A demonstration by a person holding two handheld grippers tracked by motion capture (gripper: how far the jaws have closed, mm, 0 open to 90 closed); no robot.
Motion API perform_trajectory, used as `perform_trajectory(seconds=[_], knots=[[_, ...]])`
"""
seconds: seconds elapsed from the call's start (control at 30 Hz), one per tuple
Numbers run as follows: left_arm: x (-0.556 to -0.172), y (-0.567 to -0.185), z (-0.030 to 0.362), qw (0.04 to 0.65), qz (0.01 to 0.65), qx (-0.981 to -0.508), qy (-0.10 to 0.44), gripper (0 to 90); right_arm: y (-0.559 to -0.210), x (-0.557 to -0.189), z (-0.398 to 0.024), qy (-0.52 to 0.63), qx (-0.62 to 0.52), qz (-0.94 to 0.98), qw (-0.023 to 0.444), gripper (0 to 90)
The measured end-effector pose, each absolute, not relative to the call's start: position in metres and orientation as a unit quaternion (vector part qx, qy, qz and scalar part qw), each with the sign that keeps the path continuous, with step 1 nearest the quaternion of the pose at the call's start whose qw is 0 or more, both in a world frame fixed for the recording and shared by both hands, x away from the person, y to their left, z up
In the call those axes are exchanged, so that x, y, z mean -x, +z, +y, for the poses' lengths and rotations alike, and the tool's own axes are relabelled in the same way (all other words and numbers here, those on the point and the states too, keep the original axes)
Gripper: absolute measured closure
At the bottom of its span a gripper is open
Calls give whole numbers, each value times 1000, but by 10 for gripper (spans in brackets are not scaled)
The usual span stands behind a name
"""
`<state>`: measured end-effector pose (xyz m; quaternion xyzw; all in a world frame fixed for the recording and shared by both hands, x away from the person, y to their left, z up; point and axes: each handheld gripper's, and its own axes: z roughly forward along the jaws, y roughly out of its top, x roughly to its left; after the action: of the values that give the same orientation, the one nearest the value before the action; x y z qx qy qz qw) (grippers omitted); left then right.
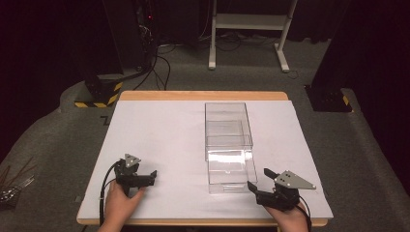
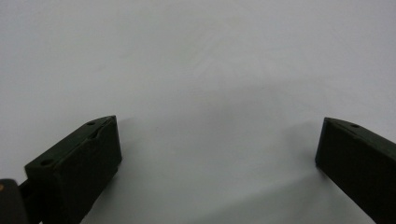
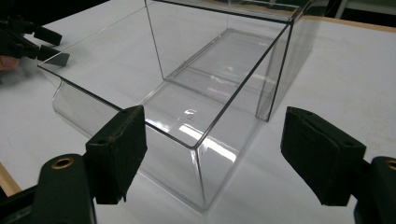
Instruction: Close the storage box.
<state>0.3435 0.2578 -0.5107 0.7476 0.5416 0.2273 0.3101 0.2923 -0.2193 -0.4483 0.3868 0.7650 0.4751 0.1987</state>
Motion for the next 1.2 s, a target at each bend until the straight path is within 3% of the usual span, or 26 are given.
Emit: perform_trajectory(seconds=[1.2], knots=[[-343, -511, 258, 310, 542, -747, 227, 4, -467, -302, -207, 453, -389, 777, 200, 241]])
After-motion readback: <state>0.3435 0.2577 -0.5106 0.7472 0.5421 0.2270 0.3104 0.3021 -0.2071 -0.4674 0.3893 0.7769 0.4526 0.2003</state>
